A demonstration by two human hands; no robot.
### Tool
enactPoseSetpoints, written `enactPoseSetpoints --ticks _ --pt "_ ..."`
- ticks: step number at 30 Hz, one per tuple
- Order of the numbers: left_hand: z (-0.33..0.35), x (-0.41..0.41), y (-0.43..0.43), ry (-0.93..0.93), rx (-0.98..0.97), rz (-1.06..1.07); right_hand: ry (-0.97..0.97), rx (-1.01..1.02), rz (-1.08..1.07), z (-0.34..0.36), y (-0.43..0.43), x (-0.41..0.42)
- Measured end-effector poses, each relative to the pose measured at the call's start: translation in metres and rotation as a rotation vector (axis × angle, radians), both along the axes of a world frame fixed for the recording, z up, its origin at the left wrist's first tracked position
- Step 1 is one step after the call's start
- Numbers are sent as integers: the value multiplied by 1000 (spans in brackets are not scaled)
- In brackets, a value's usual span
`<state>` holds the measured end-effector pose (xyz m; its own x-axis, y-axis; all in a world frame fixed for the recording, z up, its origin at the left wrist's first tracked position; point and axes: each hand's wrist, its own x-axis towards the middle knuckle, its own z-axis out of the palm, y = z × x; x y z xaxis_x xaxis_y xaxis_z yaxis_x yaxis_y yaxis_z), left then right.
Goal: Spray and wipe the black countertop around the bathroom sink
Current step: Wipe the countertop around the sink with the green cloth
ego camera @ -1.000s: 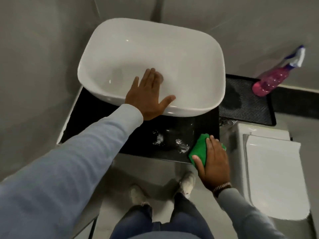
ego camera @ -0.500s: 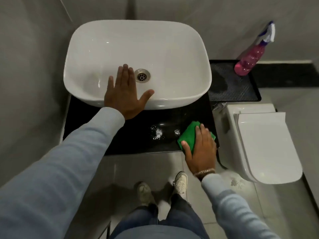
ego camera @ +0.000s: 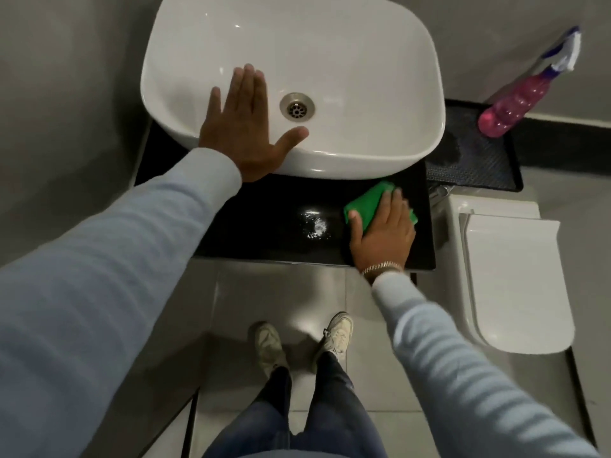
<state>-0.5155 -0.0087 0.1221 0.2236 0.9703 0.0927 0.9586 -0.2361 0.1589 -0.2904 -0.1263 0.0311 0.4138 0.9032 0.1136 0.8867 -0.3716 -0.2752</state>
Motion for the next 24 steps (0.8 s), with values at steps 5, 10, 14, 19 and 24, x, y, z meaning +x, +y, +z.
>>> enactPoseSetpoints --ticks 5,10,14,19,24 --pt "-26 -40 -23 62 -124 23 24 -97 41 -38 -104 -26" --pt "-40 -42 -45 106 -206 -27 53 -201 -73 -40 -65 -21" --pt "-36 -13 -35 86 -216 -102 28 -156 -65 -37 -73 -16" --pt "-38 2 -24 110 -175 -213 8 -143 192 -40 -151 9" --pt "-38 8 -21 163 -159 -292 74 -45 -1 -37 -126 11"
